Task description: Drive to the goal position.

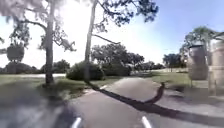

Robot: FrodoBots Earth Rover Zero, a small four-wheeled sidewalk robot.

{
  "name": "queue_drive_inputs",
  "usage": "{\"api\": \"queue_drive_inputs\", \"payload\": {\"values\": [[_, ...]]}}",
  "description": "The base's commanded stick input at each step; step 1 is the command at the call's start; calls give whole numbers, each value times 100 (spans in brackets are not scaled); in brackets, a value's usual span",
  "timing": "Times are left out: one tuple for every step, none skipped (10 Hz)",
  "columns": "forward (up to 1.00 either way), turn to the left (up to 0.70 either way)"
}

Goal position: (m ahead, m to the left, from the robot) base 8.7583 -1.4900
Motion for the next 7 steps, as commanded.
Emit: {"api": "queue_drive_inputs", "payload": {"values": [[70,0],[70,0],[70,0],[70,0],[70,0],[70,0],[70,0]]}}
